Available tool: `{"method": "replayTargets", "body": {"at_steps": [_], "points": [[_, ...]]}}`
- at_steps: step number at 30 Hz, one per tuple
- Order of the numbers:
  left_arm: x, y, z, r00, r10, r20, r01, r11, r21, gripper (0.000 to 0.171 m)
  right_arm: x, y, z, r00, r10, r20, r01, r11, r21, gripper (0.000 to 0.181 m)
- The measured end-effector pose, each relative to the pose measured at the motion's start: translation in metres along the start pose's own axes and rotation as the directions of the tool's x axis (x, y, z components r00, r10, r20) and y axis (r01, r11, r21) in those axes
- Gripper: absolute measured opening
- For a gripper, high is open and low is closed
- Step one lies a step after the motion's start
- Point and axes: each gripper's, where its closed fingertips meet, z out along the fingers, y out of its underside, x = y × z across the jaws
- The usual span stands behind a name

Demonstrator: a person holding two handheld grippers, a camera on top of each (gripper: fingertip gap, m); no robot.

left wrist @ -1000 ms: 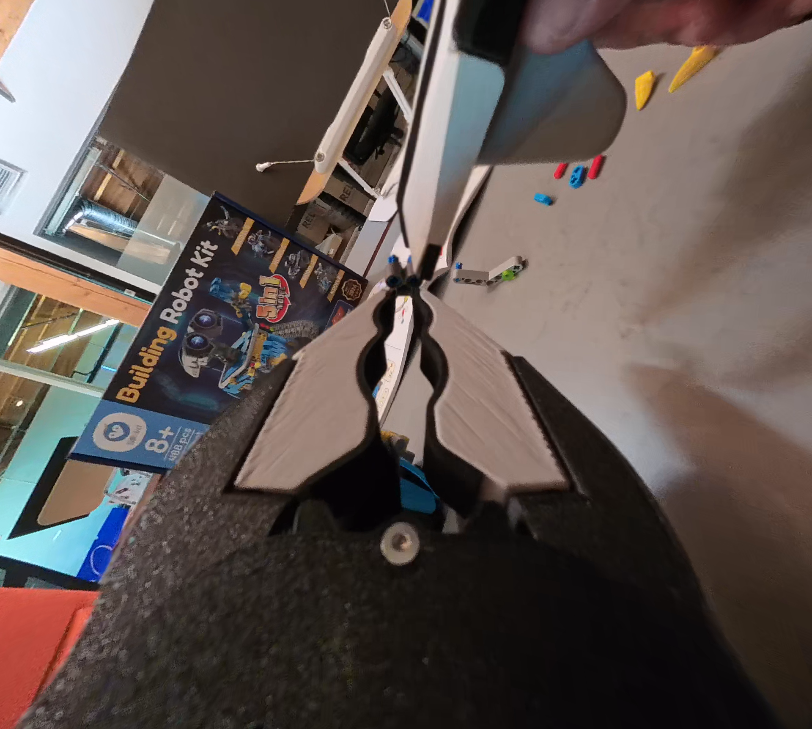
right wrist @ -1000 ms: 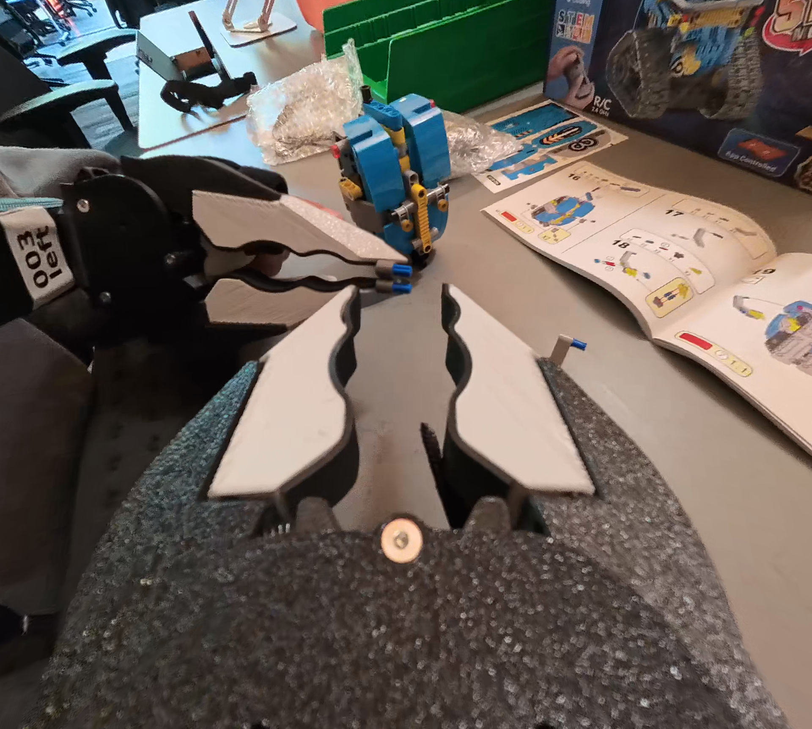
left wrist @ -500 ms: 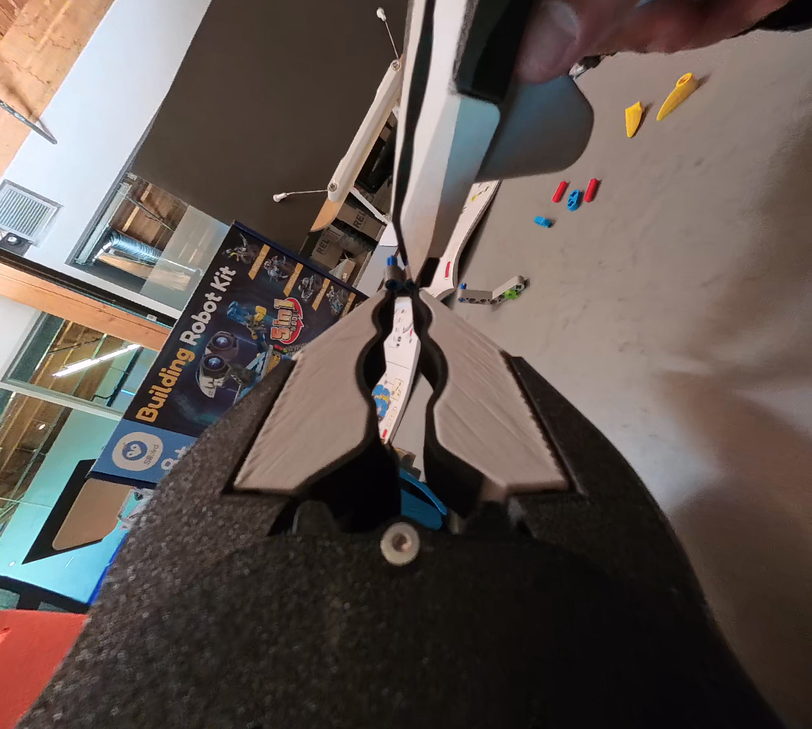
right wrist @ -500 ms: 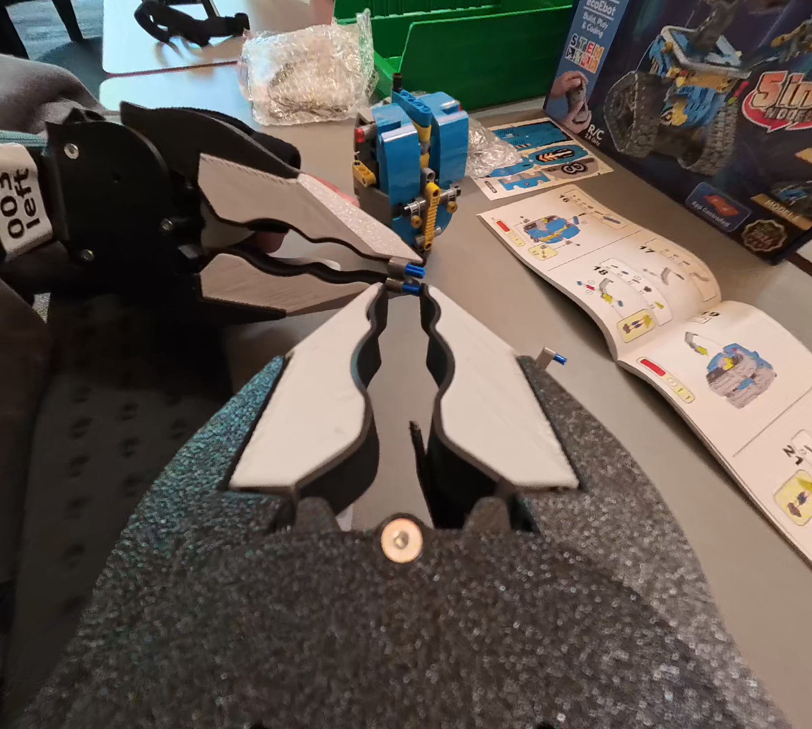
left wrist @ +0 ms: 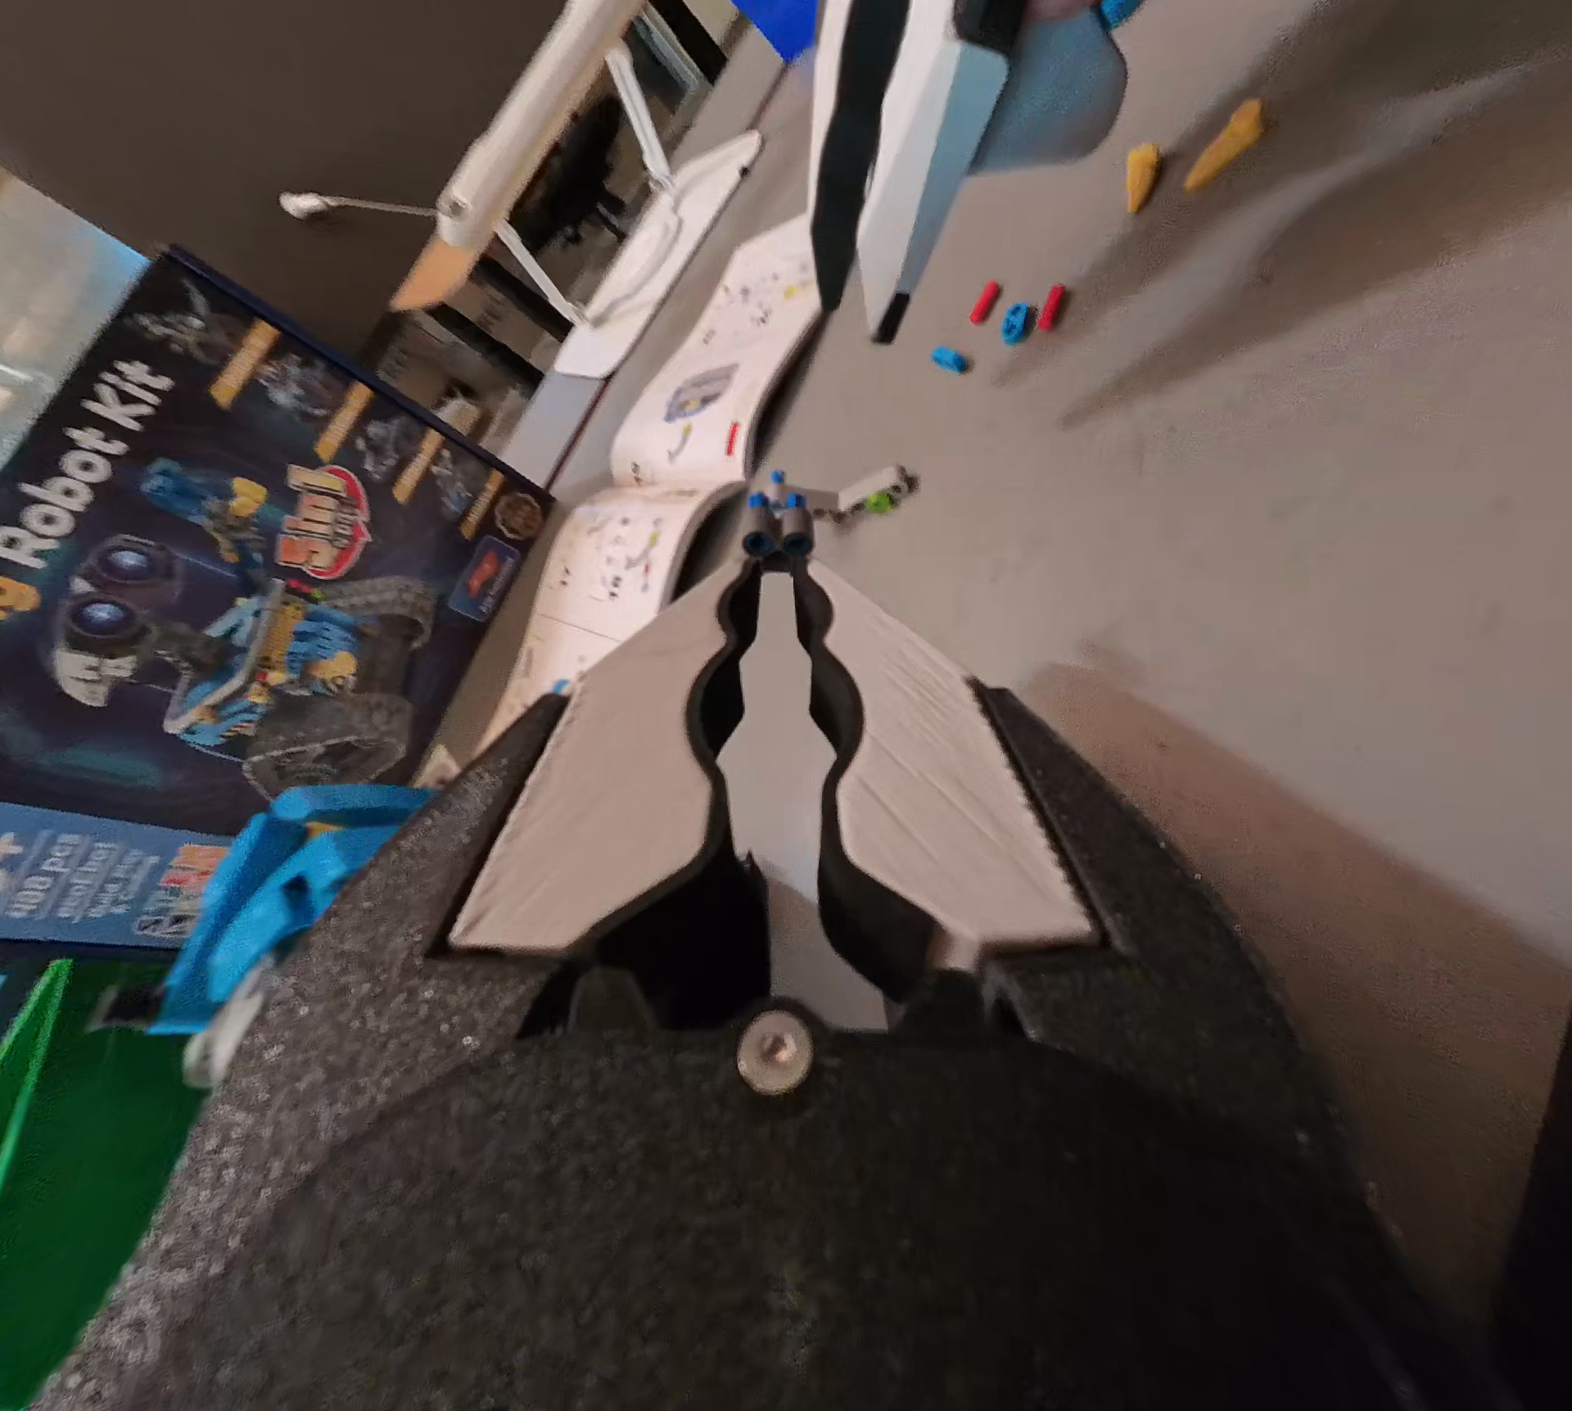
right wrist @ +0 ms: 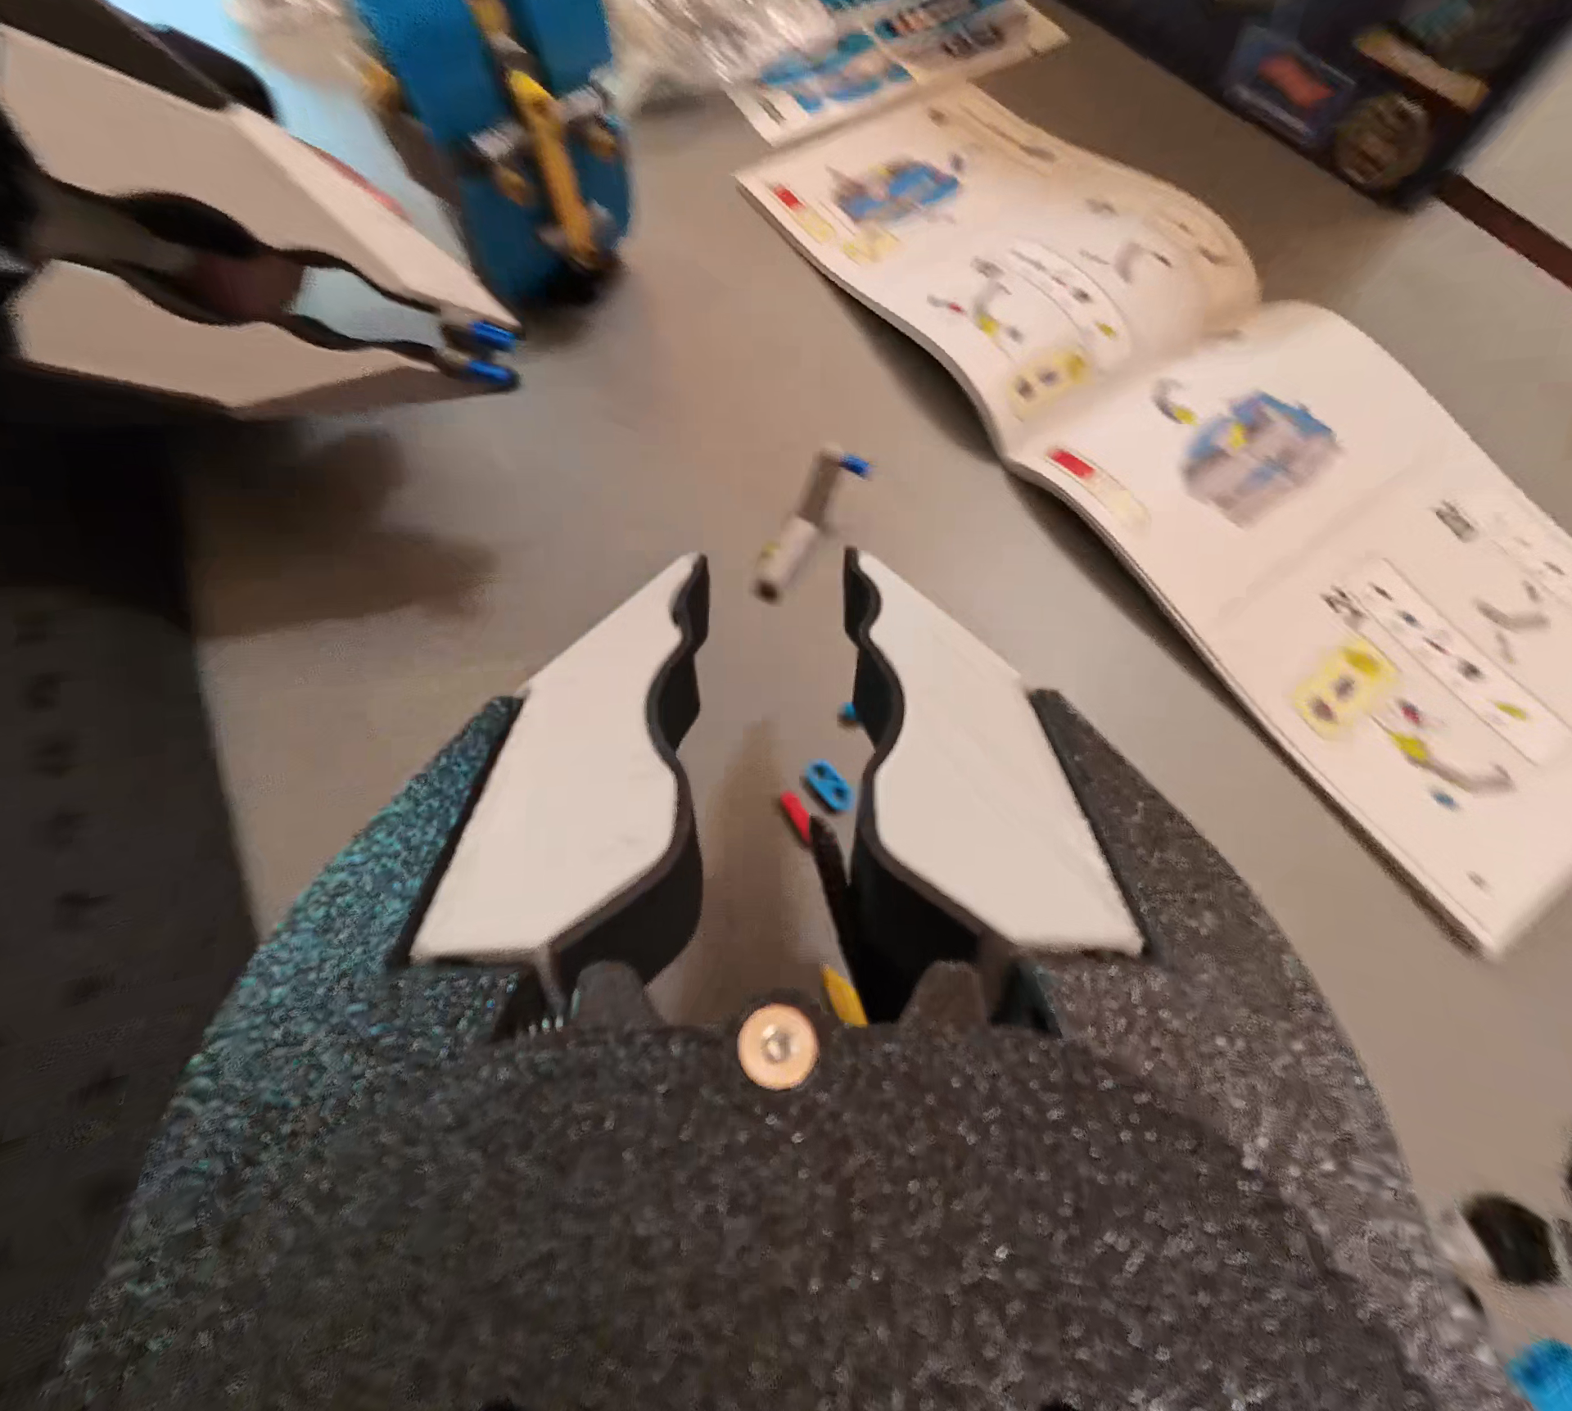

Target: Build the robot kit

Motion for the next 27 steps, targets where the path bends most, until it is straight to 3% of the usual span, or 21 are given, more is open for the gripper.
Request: {"method": "replayTargets", "body": {"at_steps": [4,9,13,27], "points": [[0.009,0.014,0.008,0.994,-0.073,-0.079,0.069,0.996,-0.061,0.007,0.018,0.018,0.009,0.998,0.056,-0.026,-0.057,0.997,-0.048,0.034],[0.01,0.025,0.012,0.983,-0.143,-0.118,0.13,0.986,-0.108,0.007,0.024,0.011,0.007,0.994,0.108,-0.019,-0.108,0.994,0.014,0.033],[0.014,0.026,0.012,0.983,-0.129,-0.132,0.115,0.987,-0.111,0.007,0.018,0.005,0.008,0.988,0.149,0.035,-0.15,0.988,0.035,0.032],[0.015,0.023,0.014,0.989,-0.073,-0.129,0.063,0.995,-0.078,0.007,0.012,0.008,0.007,0.994,0.108,0.026,-0.109,0.994,0.013,0.027]]}}
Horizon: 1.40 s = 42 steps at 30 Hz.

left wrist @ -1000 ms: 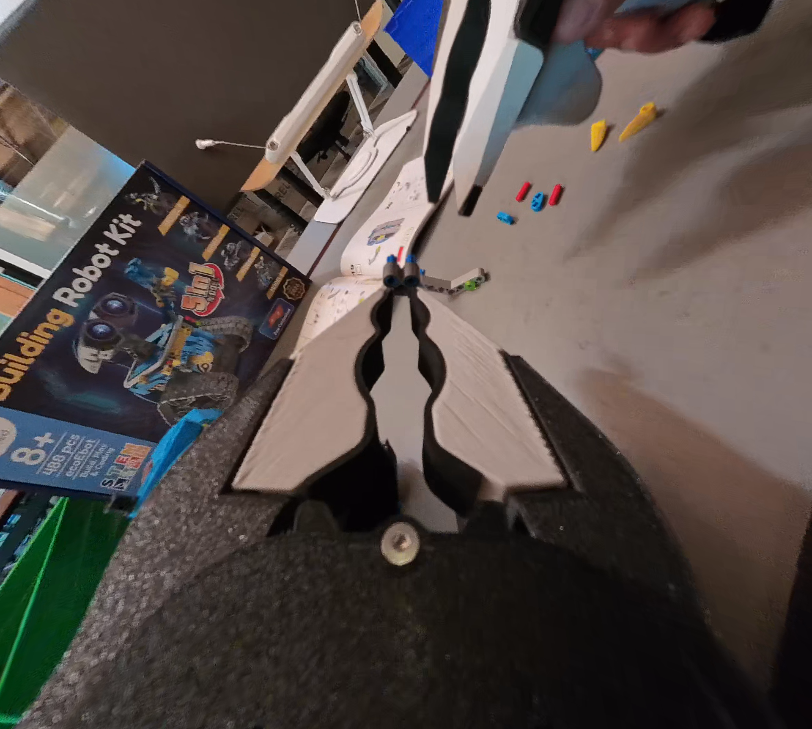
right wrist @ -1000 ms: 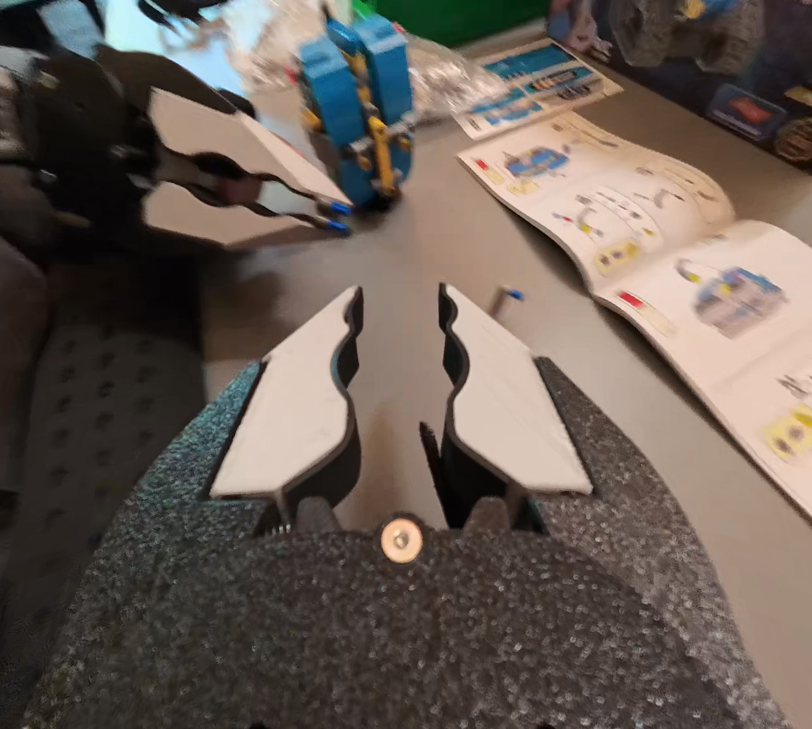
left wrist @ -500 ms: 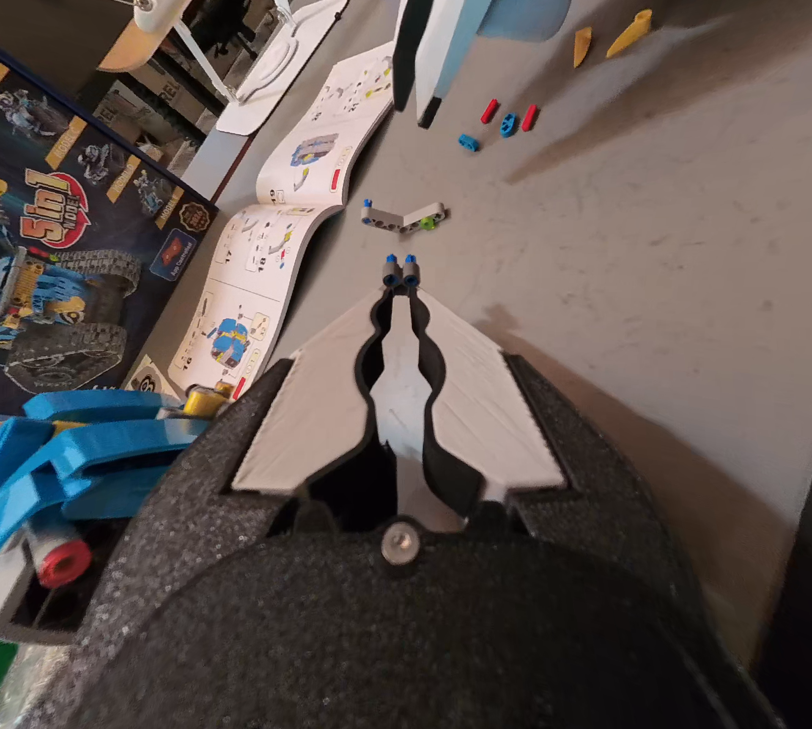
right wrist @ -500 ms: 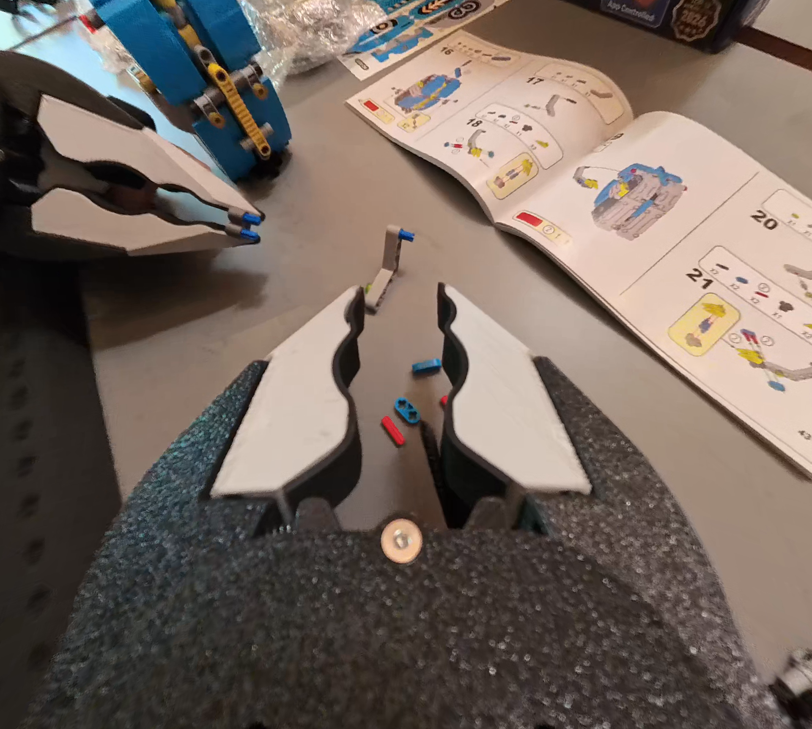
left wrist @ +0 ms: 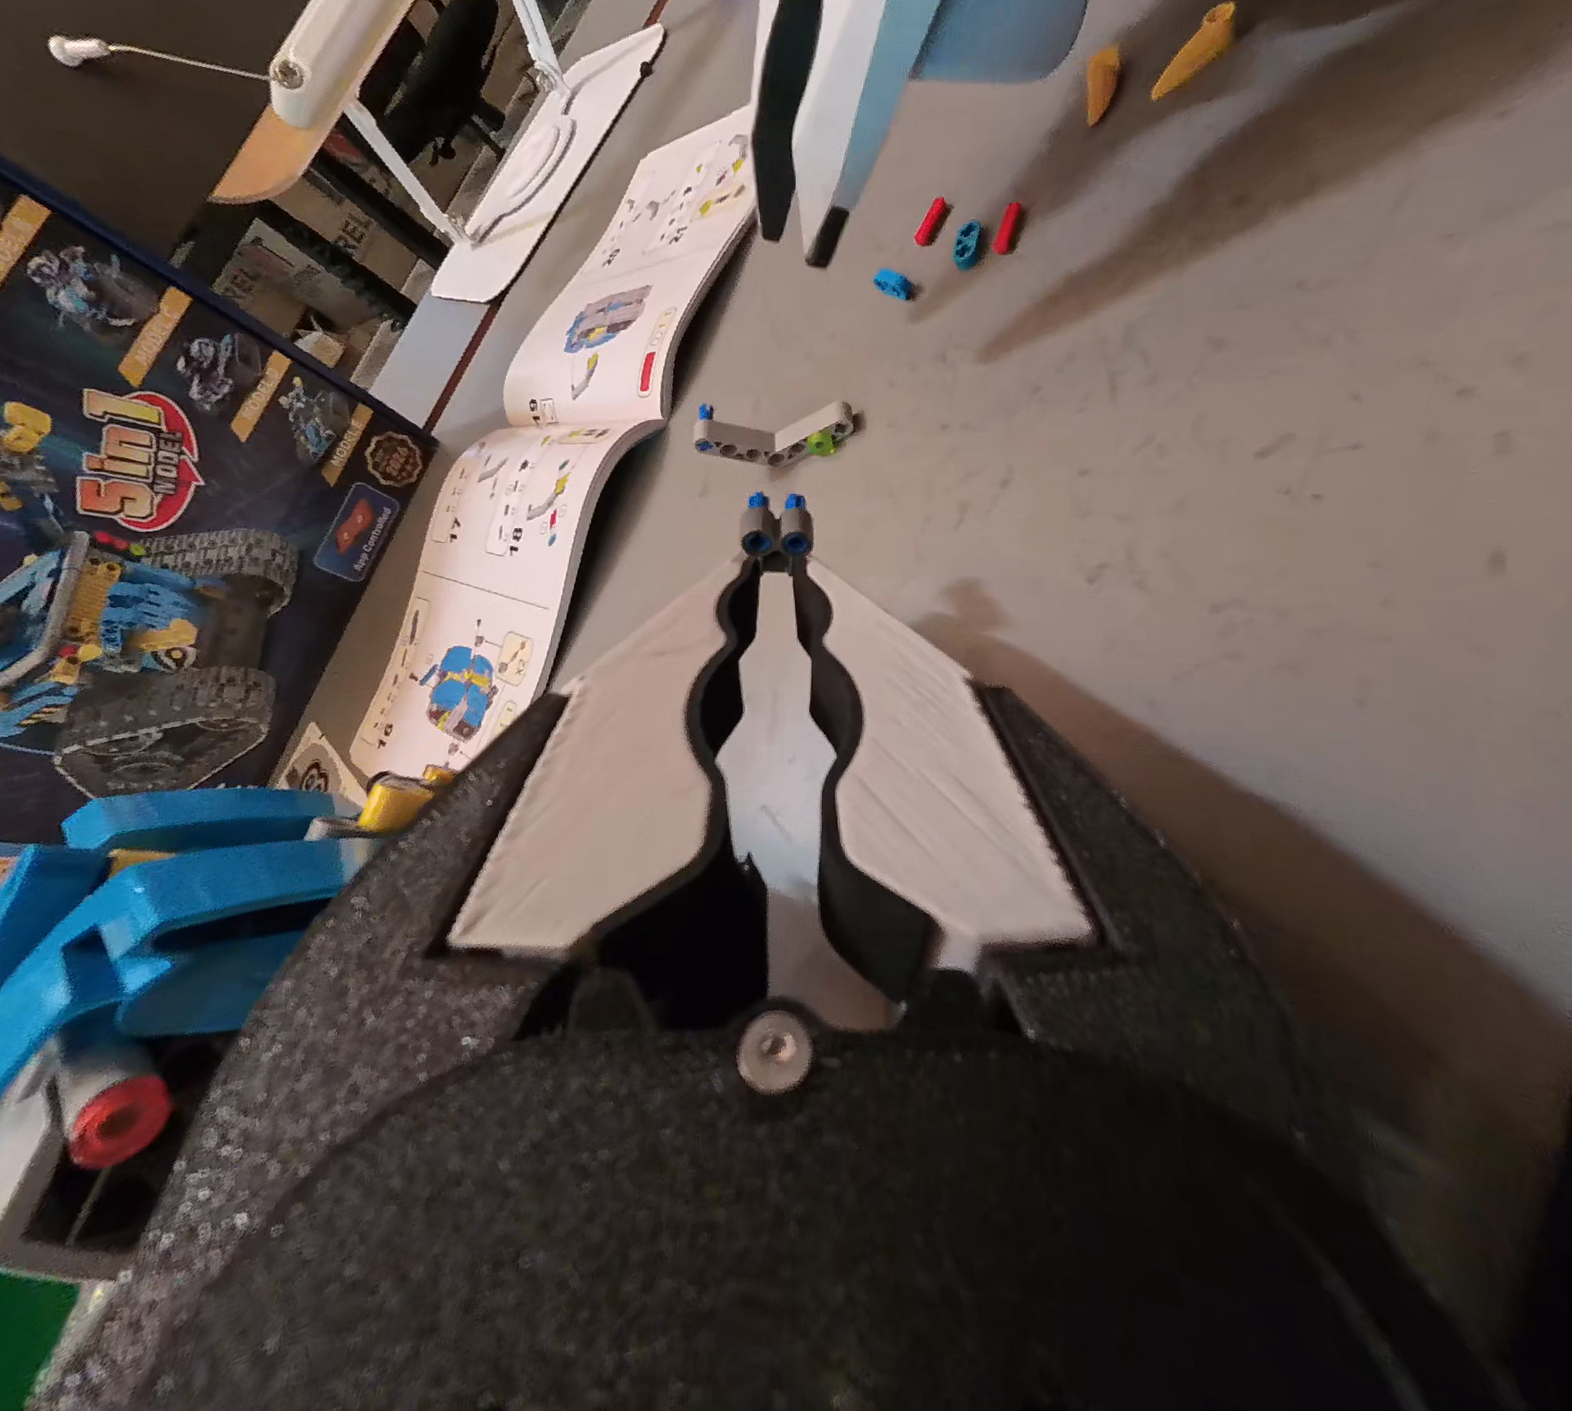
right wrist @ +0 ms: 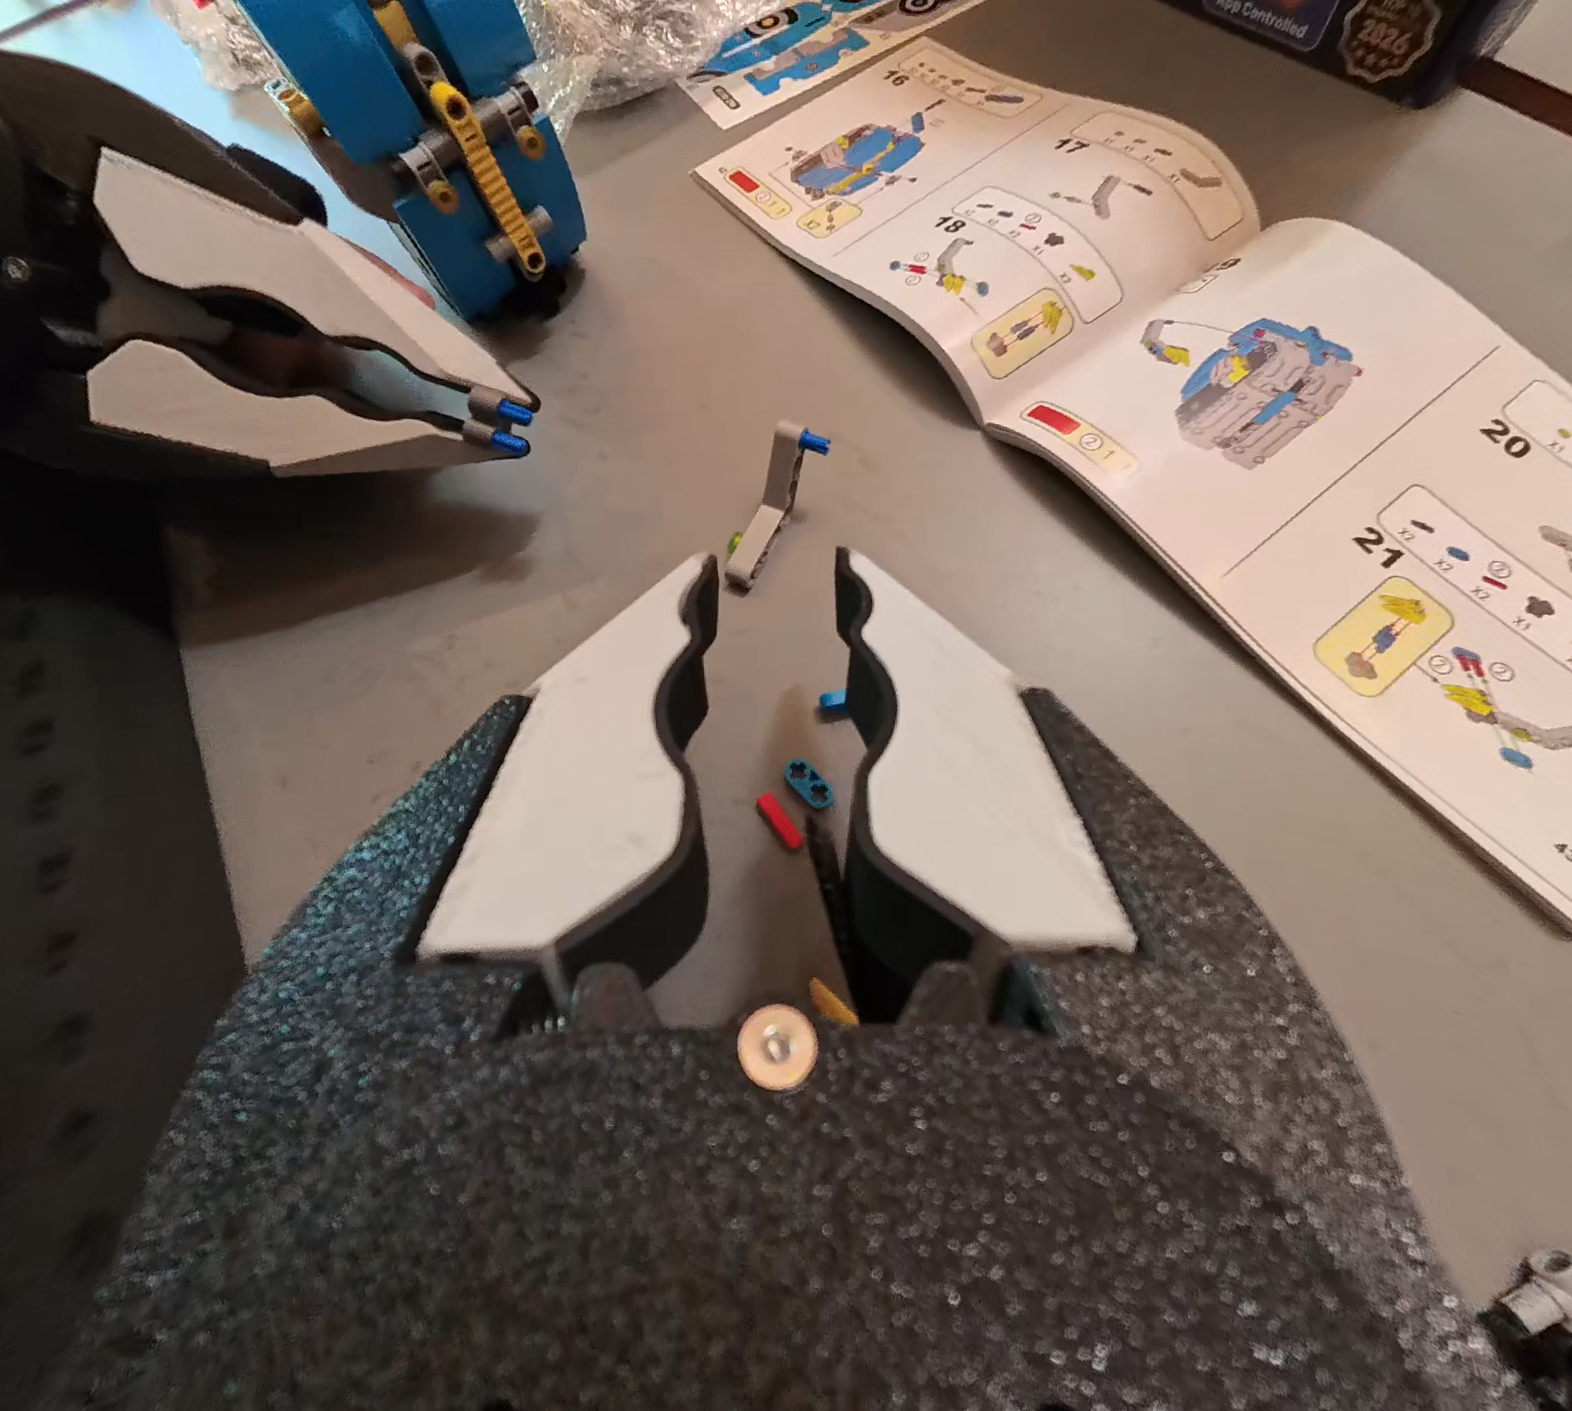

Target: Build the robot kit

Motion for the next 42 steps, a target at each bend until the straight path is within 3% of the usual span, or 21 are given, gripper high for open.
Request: {"method": "replayTargets", "body": {"at_steps": [15,18,20,21,27,35,42], "points": [[-0.005,-0.001,0.0,0.999,0.016,0.038,-0.017,1.0,0.01,0.007,-0.004,0.005,0.003,1.0,0.01,0.022,-0.01,1.0,-0.022,0.026],[-0.006,-0.003,-0.001,0.998,0.033,0.055,-0.034,0.999,0.022,0.007,-0.036,-0.014,-0.001,0.971,0.098,0.218,-0.114,0.991,0.064,0.026],[-0.008,-0.006,-0.002,0.995,0.057,0.079,-0.059,0.998,0.027,0.007,-0.067,-0.038,-0.004,0.891,0.204,0.406,-0.274,0.954,0.122,0.035],[-0.009,-0.008,-0.003,0.993,0.07,0.095,-0.073,0.997,0.032,0.007,-0.075,-0.042,-0.002,0.867,0.233,0.441,-0.309,0.945,0.109,0.039],[-0.012,-0.023,-0.012,0.963,0.187,0.195,-0.201,0.978,0.059,0.008,-0.078,-0.034,0.019,0.968,0.104,0.23,-0.129,0.987,0.096,0.034],[-0.009,-0.031,-0.016,0.947,0.229,0.225,-0.25,0.966,0.071,0.008,-0.09,-0.034,0.019,0.971,0.045,0.236,-0.07,0.992,0.101,0.015],[-0.01,-0.036,-0.021,0.94,0.24,0.242,-0.27,0.957,0.101,0.008,-0.094,-0.038,0.014,0.962,0.029,0.271,-0.067,0.989,0.132,0.015]]}}
